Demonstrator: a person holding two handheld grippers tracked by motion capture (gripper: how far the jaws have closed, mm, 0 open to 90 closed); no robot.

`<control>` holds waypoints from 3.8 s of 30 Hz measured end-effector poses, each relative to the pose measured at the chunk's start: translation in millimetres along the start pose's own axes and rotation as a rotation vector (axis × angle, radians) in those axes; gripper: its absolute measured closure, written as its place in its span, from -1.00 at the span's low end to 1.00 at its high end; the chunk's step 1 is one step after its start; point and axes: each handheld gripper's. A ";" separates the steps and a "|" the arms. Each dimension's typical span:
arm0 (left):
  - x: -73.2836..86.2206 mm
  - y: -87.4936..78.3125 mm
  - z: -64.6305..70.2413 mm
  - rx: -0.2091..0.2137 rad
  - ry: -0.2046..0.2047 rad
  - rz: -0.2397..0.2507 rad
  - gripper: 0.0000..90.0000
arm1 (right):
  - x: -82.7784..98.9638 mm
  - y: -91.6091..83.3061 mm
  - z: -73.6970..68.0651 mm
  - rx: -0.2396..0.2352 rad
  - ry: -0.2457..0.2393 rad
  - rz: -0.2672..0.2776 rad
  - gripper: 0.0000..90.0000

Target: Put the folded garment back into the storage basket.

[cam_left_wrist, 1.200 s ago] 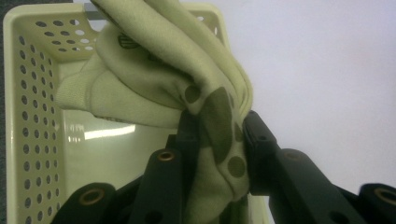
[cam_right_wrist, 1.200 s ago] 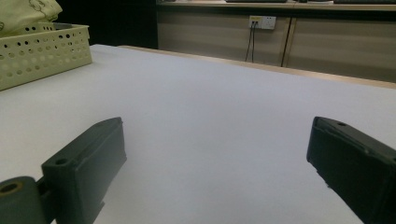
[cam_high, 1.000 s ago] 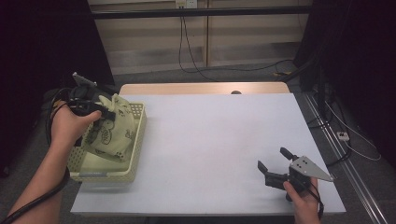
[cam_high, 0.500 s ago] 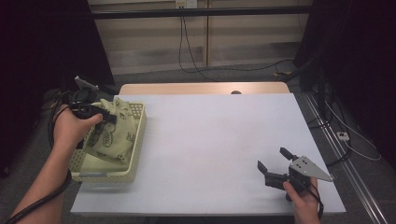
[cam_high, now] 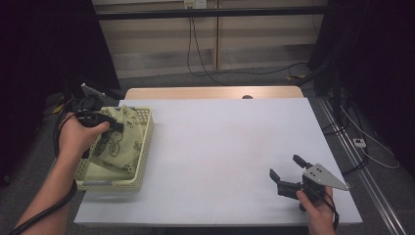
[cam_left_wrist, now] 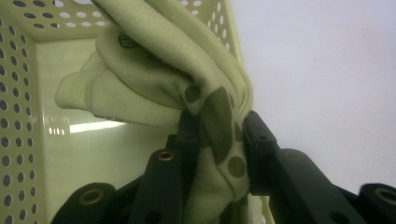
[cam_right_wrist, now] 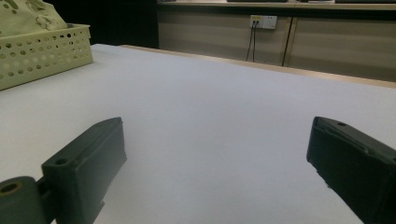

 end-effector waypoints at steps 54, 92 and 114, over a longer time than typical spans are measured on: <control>19.0 27.5 1.0 0.025 0.004 -0.049 0.61 | -0.1 -0.2 -0.4 -0.004 -0.010 0.000 -0.90; 32.0 43.4 -11.5 0.044 -0.026 -0.013 0.48 | -0.1 1.0 -1.5 -0.010 -0.004 -0.003 -0.90; 41.6 48.3 -25.8 0.023 -0.046 -0.003 0.24 | 0.0 1.0 -1.5 -0.012 -0.003 -0.004 -0.90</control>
Point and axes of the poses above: each handheld gripper's, and its own axes: y roughly forward along the jaws, x roughly out of its underside, z roughly to its right, and after that the axes turned 9 degrees about z, right-handed
